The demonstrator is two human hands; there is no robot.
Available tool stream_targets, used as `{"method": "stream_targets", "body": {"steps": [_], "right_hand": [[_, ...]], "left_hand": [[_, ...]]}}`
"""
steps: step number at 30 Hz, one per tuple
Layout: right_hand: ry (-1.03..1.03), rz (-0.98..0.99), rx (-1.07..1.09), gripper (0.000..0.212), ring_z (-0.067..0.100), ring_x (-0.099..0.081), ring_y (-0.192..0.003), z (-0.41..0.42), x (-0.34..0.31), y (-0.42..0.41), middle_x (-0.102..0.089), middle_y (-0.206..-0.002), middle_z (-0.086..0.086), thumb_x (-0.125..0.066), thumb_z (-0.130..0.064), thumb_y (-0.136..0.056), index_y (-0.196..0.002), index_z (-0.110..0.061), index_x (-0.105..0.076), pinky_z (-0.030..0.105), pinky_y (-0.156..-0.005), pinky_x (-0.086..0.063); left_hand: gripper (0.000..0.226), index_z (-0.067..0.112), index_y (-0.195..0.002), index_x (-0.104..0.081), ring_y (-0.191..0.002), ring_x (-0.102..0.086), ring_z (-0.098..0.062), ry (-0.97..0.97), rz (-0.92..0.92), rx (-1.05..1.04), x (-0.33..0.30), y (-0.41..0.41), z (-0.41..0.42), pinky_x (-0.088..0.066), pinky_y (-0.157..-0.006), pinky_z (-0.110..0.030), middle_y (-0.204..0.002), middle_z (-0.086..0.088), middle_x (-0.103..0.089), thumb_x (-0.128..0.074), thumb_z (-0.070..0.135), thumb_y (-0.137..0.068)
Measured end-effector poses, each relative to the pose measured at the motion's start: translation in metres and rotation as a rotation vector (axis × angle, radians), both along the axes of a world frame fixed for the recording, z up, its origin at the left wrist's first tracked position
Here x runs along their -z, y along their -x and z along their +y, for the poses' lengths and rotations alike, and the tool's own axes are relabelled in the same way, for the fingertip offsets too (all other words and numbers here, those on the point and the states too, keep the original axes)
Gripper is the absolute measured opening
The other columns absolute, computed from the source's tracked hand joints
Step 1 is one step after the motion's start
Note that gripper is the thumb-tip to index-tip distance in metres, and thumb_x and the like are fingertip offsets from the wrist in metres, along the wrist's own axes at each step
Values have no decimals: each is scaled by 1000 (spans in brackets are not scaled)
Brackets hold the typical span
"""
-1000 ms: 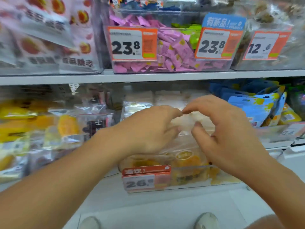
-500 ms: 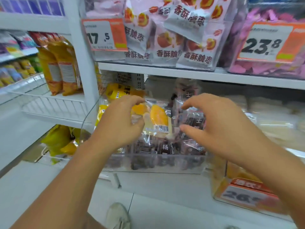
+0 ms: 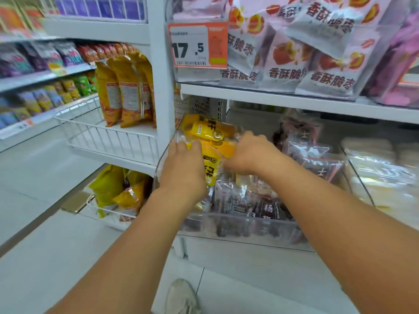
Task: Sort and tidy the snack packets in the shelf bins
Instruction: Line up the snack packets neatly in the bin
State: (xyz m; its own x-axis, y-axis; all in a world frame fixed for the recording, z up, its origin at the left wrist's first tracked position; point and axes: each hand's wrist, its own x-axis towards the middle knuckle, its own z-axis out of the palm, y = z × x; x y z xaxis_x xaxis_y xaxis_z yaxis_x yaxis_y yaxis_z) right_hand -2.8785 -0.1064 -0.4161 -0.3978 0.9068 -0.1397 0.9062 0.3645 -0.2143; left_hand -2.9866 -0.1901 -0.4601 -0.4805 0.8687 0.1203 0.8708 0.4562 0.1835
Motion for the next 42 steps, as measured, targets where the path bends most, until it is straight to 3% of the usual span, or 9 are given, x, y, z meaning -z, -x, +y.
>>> {"method": "stream_targets", "body": {"steps": [3,8,11,18,23,26,29,33,42], "right_hand": [[61,-28,110,105,42,-41,-132,15,12,1,-36,-146,20,-79,-57,-74,-149,-9,-24,48,-104,-44],[-19,127,86,16,33,-62,-92,14,8,-4,-59,-107,16,-66,-6,-83,-97,-4,-58,38,-73,-56],[-110,280,80,20,23,-50,-57,13,-7,-12,-55,-72,11,-58,6,-80,-65,-6,-54,24,-47,-37],[-17,45,40,31,18,-51,-59,7,17,-8,-59,-80,8,-67,-24,-90,-69,-8,-51,27,-50,-40],[47,187,176,82,39,-55,-115,0,16,-8,-35,-139,20,-82,-40,-79,-138,-6,-37,41,-86,-50],[-87,218,132,16,28,-60,-75,2,18,-9,-57,-92,13,-70,-12,-84,-89,-4,-56,32,-58,-49],[-225,267,121,30,27,-50,-58,3,14,-15,-48,-66,9,-62,7,-78,-60,-7,-43,28,-43,-36],[-258,501,42,12,29,-62,-67,-2,2,-31,-64,-73,12,-66,1,-82,-71,0,-62,34,-51,-51],[620,1268,45,25,24,-72,-73,-51,-21,-82,-72,-87,17,-41,-14,-106,-104,1,-61,38,-61,-62]], "left_hand": [[76,14,-133,-40,-119,-50,-34,-60,37,6,-7,3,3,-43,-84,-40,-129,-12,-50,-87,18,-73],[80,30,-137,-49,-118,-56,-30,-252,-213,14,-14,9,-2,-45,-87,-36,-130,-4,-59,-92,25,-70],[75,32,-132,-52,-117,-57,-23,-487,-420,-46,-16,13,-6,-43,-88,-31,-128,1,-60,-92,23,-69],[18,23,-80,-67,-79,-70,-18,-697,-680,-137,-16,18,-10,-58,-78,-38,-79,7,-71,-84,26,-79],[15,20,-110,-64,-87,-64,-23,-707,-446,-12,-10,18,-8,-51,-76,-35,-90,0,-67,-63,28,-97],[11,23,-113,-57,-59,-49,-13,-791,-381,-29,-9,17,-7,-32,-51,-23,-69,-1,-55,-51,19,-103],[12,18,-111,-56,-54,-46,-9,-949,-369,-123,-15,16,-7,-29,-46,-17,-63,4,-48,-49,13,-103],[18,6,-119,-52,-74,-39,-4,-1191,-482,-363,-22,22,-5,-31,-62,-11,-82,16,-42,-47,5,-102],[38,20,-103,-50,-71,-46,-3,-1236,-620,-528,-24,19,-10,-33,-59,-7,-79,16,-41,-40,-12,-86]]}}
